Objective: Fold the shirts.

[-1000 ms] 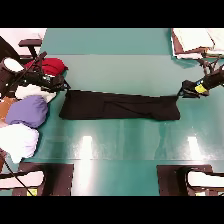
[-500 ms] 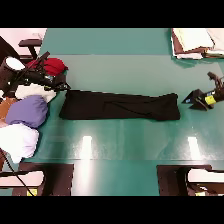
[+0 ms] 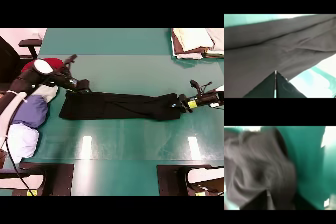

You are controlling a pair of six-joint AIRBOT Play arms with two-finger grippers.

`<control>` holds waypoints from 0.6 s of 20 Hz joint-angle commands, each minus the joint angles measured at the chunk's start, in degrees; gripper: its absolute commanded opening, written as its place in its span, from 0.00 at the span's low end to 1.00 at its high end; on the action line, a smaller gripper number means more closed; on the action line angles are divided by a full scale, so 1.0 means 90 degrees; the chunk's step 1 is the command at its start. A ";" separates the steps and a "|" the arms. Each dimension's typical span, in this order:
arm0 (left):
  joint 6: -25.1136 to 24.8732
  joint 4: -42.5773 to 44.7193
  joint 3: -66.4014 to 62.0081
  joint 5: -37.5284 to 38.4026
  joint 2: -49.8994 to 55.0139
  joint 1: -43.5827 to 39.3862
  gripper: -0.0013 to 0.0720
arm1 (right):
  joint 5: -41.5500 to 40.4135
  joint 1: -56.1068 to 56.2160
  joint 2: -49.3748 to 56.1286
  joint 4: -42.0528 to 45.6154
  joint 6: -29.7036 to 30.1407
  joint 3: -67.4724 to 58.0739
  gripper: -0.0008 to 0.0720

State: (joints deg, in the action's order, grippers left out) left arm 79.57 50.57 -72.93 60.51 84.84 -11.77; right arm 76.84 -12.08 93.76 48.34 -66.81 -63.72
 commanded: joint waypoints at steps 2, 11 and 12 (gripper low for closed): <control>0.0165 -0.0172 -0.0007 -0.0857 0.0347 -0.0940 0.05 | -0.0027 0.0461 -0.0002 -0.0240 0.0175 -0.0435 0.03; 0.0199 -0.0287 -0.2140 -0.0532 0.2295 -0.1987 0.05 | 0.0780 0.1229 -0.1668 -0.0255 -0.0765 -0.2548 0.03; 0.0345 -0.0282 -0.2319 -0.0503 0.2487 -0.2033 0.05 | 0.0804 0.1416 -0.1751 -0.0255 -0.0879 -0.2798 0.03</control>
State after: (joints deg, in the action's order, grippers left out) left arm 81.28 48.10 -88.14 54.72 101.93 -27.92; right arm 82.89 -2.96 81.41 46.13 -71.33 -82.83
